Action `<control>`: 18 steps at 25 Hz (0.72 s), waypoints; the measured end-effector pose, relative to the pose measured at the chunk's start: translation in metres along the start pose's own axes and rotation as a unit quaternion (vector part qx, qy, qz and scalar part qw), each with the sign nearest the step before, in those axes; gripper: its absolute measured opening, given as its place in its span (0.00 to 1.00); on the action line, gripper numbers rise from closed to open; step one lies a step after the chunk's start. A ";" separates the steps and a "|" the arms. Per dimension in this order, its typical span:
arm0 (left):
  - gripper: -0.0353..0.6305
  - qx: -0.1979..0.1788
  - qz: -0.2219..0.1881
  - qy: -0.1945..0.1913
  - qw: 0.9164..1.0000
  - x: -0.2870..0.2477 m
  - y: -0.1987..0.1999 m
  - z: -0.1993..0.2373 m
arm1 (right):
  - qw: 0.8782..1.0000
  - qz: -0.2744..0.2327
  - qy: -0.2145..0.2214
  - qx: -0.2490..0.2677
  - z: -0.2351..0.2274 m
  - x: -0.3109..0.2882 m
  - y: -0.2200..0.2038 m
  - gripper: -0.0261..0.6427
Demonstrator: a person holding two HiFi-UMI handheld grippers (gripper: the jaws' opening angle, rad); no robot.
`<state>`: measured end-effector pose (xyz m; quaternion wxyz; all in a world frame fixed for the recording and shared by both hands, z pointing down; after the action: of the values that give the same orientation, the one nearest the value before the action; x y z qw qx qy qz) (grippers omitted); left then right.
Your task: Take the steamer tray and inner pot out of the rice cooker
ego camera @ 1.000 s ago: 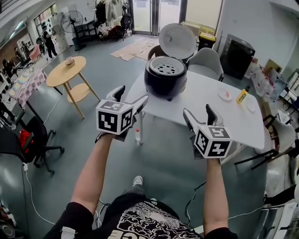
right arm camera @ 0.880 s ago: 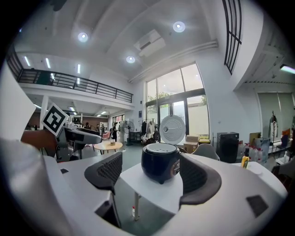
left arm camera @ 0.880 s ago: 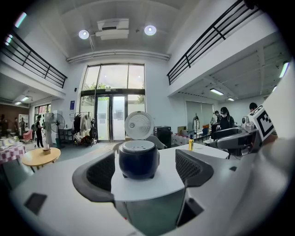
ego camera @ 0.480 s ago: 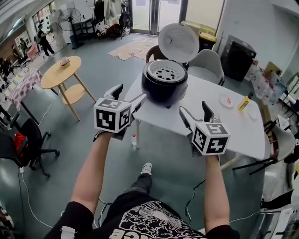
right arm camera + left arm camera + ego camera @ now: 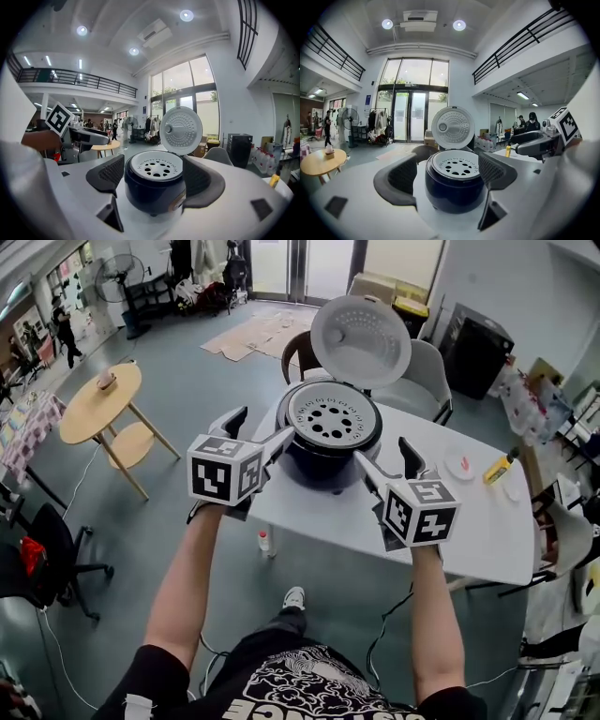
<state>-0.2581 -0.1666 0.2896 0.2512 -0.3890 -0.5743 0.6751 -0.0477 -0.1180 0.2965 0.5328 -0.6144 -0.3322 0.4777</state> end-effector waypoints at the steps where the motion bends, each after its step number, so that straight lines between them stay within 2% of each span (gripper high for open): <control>1: 0.65 0.000 0.001 -0.004 1.000 -0.016 0.005 0.010 | 1.000 0.003 -0.001 0.000 -0.006 -0.017 0.005 0.62; 9: 0.65 0.005 0.017 -0.042 0.999 -0.127 0.028 0.082 | 0.999 0.028 -0.003 0.023 -0.036 -0.143 0.042 0.62; 13: 0.65 0.001 0.021 -0.053 0.998 -0.156 0.030 0.110 | 0.998 0.045 0.008 0.036 -0.039 -0.186 0.042 0.62; 18: 0.65 -0.003 0.023 -0.066 0.998 -0.177 0.030 0.128 | 0.993 0.078 0.029 0.081 -0.035 -0.218 0.037 0.61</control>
<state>-0.2581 -0.3863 0.3072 0.1964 -0.3573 -0.5823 0.7033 -0.0891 -0.3375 0.3109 0.5513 -0.6071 -0.2276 0.5251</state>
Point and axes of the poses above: the fingertips, and each gripper's own axes: x backward along the fingers, z to its left, y out of its top, the point moved 3 cm from there along x, backward along the fingers, and after that the axes turned 4 degrees about -y, right-handed, at the moved point
